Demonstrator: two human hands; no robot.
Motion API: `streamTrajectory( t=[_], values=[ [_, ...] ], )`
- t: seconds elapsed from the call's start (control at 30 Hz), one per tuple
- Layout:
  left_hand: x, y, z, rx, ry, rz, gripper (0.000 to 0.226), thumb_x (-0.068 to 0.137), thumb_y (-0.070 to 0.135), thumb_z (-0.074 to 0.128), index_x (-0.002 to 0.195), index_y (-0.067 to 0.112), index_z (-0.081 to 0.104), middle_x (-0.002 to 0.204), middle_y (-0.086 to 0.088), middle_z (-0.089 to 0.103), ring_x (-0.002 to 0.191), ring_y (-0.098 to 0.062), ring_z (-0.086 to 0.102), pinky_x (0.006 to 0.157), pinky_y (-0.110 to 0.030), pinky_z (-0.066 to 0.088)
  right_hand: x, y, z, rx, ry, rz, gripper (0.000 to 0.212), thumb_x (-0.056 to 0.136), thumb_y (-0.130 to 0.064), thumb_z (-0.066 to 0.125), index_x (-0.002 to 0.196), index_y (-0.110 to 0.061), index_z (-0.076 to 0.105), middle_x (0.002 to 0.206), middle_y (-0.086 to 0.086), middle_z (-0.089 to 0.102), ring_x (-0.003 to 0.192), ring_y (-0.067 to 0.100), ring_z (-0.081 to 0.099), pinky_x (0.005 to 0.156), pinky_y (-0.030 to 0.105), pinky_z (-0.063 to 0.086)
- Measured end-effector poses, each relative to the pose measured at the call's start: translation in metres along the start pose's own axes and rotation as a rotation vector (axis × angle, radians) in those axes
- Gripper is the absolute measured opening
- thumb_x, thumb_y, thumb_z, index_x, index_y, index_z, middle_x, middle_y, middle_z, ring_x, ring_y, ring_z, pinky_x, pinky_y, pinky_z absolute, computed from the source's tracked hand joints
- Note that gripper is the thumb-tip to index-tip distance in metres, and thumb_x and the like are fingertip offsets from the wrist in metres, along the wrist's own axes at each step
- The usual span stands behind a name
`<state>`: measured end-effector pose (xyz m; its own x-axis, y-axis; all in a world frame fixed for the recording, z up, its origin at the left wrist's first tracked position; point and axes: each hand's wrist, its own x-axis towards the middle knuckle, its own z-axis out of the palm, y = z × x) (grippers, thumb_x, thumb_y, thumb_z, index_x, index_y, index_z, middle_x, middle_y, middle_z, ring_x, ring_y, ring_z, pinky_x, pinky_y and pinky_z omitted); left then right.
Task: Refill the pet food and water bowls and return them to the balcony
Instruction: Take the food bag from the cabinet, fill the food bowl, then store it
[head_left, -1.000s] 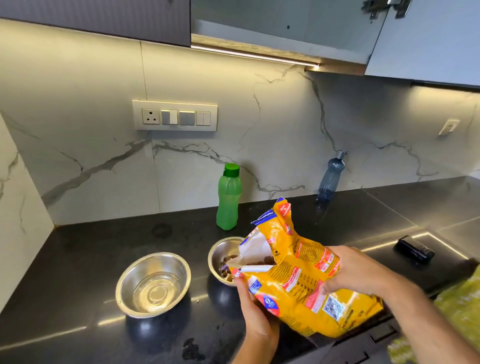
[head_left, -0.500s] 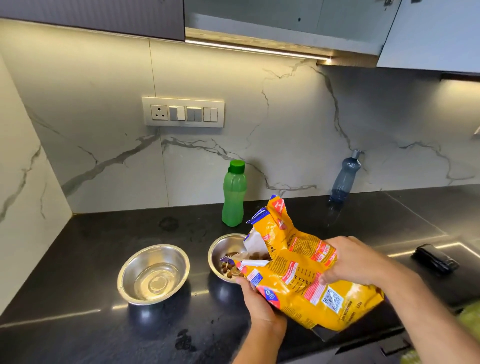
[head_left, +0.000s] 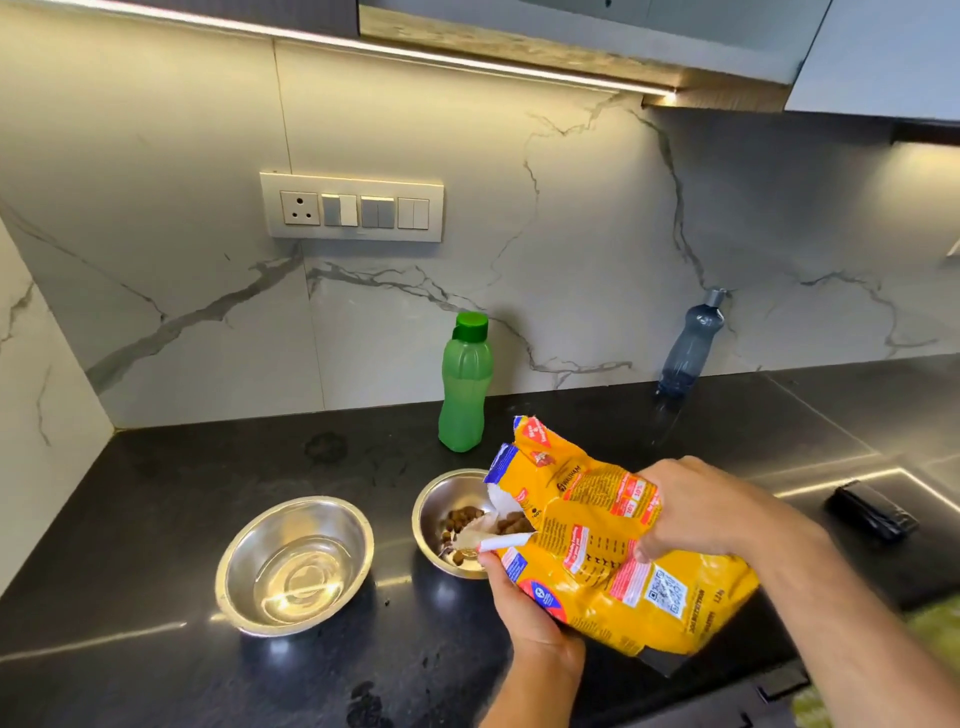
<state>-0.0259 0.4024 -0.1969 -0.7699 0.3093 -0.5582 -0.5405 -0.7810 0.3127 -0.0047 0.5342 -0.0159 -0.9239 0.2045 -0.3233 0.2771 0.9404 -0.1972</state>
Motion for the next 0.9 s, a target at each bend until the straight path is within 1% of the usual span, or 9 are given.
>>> streamTrajectory(
  t=[0.07, 0.13, 0.17, 0.27, 0.43, 0.57, 0.7, 0.77, 0.9],
  values=[
    [0.004, 0.0, 0.002, -0.037, 0.01, 0.003, 0.078, 0.079, 0.083, 0.045, 0.119, 0.021, 0.07, 0.113, -0.016, 0.075, 0.098, -0.039, 0.073, 0.089, -0.059, 0.056, 0.003, -0.003, -0.002, -0.022, -0.003, 0.021, 0.034, 0.058, -0.047, 0.093, 0.08, -0.031, 0.071, 0.076, -0.015, 0.075, 0.068, -0.001, 0.071, 0.062, 0.025, 0.058],
    [0.007, -0.001, 0.003, -0.061, 0.015, 0.014, 0.078, 0.079, 0.084, 0.044, 0.118, 0.022, 0.069, 0.11, -0.015, 0.076, 0.093, -0.037, 0.075, 0.078, -0.054, 0.06, 0.005, -0.005, -0.004, -0.046, -0.008, 0.031, 0.034, 0.06, -0.046, 0.093, 0.079, -0.03, 0.071, 0.075, -0.015, 0.074, 0.066, -0.002, 0.071, 0.057, 0.022, 0.053],
    [0.006, -0.002, 0.004, -0.064, 0.015, 0.013, 0.078, 0.078, 0.085, 0.045, 0.119, 0.022, 0.069, 0.11, -0.015, 0.076, 0.093, -0.037, 0.075, 0.076, -0.053, 0.061, 0.006, -0.007, -0.004, -0.059, -0.01, 0.034, 0.033, 0.061, -0.046, 0.093, 0.078, -0.029, 0.07, 0.074, -0.015, 0.074, 0.065, -0.003, 0.07, 0.055, 0.02, 0.049],
    [0.003, -0.005, 0.006, -0.063, 0.002, -0.009, 0.08, 0.075, 0.085, 0.047, 0.12, 0.023, 0.069, 0.113, -0.016, 0.075, 0.098, -0.039, 0.073, 0.082, -0.056, 0.059, 0.007, -0.01, -0.006, -0.088, -0.016, 0.04, 0.032, 0.064, -0.045, 0.093, 0.078, -0.028, 0.069, 0.075, -0.013, 0.074, 0.066, -0.001, 0.07, 0.054, 0.019, 0.046],
    [0.002, -0.007, 0.006, -0.061, -0.006, -0.018, 0.075, 0.083, 0.082, 0.043, 0.119, 0.021, 0.07, 0.113, -0.017, 0.074, 0.097, -0.039, 0.073, 0.09, -0.059, 0.055, 0.001, -0.016, -0.007, -0.103, -0.021, 0.061, 0.031, 0.068, -0.043, 0.092, 0.079, -0.029, 0.067, 0.079, -0.012, 0.072, 0.071, 0.003, 0.07, 0.058, 0.023, 0.048],
    [-0.002, -0.007, 0.005, -0.083, -0.025, -0.024, 0.072, 0.087, 0.08, 0.04, 0.118, 0.023, 0.07, 0.109, -0.015, 0.076, 0.09, -0.037, 0.075, 0.077, -0.053, 0.06, -0.004, -0.022, -0.008, -0.135, -0.012, 0.056, 0.033, 0.068, -0.042, 0.091, 0.075, -0.027, 0.063, 0.079, -0.011, 0.07, 0.07, 0.003, 0.066, 0.055, 0.025, 0.044],
    [-0.007, -0.005, 0.008, -0.124, -0.06, -0.022, 0.073, 0.084, 0.083, 0.041, 0.114, 0.024, 0.072, 0.106, -0.015, 0.077, 0.087, -0.037, 0.075, 0.064, -0.051, 0.061, -0.008, -0.023, -0.01, -0.127, 0.011, 0.057, 0.033, 0.069, -0.04, 0.091, 0.076, -0.026, 0.063, 0.08, -0.01, 0.07, 0.071, 0.004, 0.066, 0.057, 0.026, 0.045],
    [-0.008, -0.003, 0.01, -0.145, -0.08, -0.007, 0.075, 0.08, 0.084, 0.044, 0.114, 0.024, 0.072, 0.107, -0.016, 0.076, 0.088, -0.038, 0.075, 0.064, -0.052, 0.061, -0.009, -0.023, -0.011, -0.131, 0.013, 0.052, 0.032, 0.07, -0.041, 0.091, 0.078, -0.026, 0.064, 0.082, -0.009, 0.071, 0.073, 0.004, 0.068, 0.059, 0.026, 0.046],
    [-0.006, -0.001, 0.015, -0.145, -0.082, -0.001, 0.079, 0.076, 0.086, 0.046, 0.119, 0.025, 0.07, 0.111, -0.016, 0.075, 0.093, -0.039, 0.074, 0.07, -0.055, 0.06, -0.01, -0.026, -0.015, -0.154, 0.021, 0.04, 0.03, 0.072, -0.042, 0.089, 0.083, -0.025, 0.067, 0.084, -0.01, 0.072, 0.076, 0.006, 0.07, 0.062, 0.026, 0.05]
  ],
)
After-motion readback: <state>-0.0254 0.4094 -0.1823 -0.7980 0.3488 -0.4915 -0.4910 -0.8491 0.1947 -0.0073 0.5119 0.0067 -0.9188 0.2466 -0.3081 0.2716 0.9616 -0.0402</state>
